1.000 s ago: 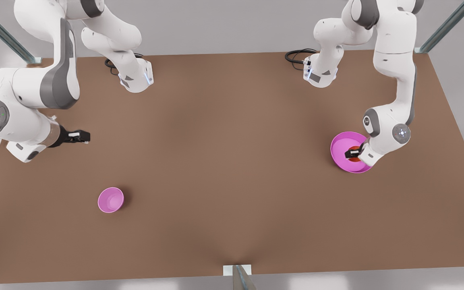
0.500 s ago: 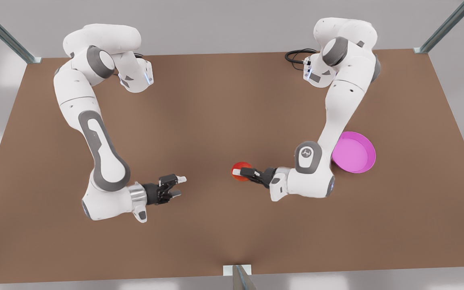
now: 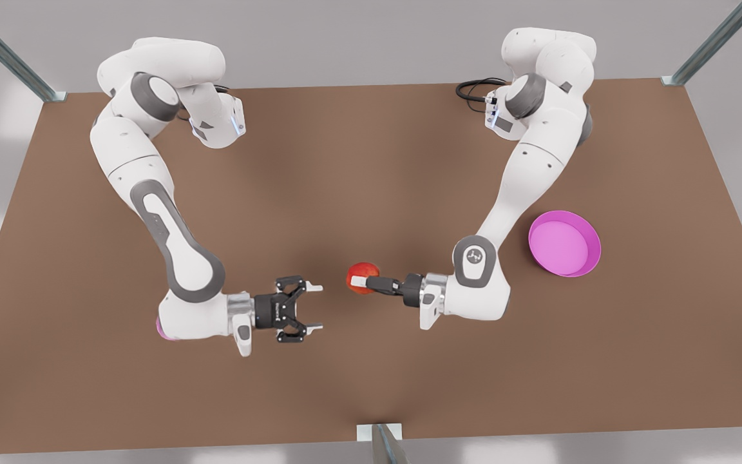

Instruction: Use the left arm to pick up the apple from the plate, transfer it to the gripper of the right arm, and then use the right arm to place it into the bowl

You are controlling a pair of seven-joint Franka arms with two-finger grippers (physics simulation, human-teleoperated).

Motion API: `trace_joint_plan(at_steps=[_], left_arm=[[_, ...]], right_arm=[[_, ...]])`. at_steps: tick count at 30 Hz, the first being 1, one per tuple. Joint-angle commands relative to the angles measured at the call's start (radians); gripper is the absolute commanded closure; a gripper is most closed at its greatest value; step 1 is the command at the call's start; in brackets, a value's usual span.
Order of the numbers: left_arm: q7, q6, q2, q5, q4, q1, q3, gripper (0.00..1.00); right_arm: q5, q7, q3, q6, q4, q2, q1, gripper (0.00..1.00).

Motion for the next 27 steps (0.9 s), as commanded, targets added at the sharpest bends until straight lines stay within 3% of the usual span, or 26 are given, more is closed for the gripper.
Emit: trace_joint_plan(at_steps=[1,5,12,27], left_arm=[[0.129,0.038,0.0,-0.007,-0.001,-0.003,-0.001,0.26],[0.129,0.069,0.0,-0.007,0.001,-0.011,-0.001,0.26],[0.129,0.09,0.004,-0.007,0.001,-0.017,-0.001,0.26],[0.129,0.118,0.006,-0.007,0.001,-0.03,-0.001,0.26]], right_arm=[[0.015,-0.719,0.024,0.049,-0.015,-0.002,-0.005,0.0],[0.06,-0.749,0.072,0.095,-0.071,-0.002,-0.014,0.0],[0.078,-0.76,0.227,0.197,-0.2,-0.002,-0.119,0.0],[0.094,-0.771,0.231,0.272,-0.213,0.05,-0.086,0.0]])
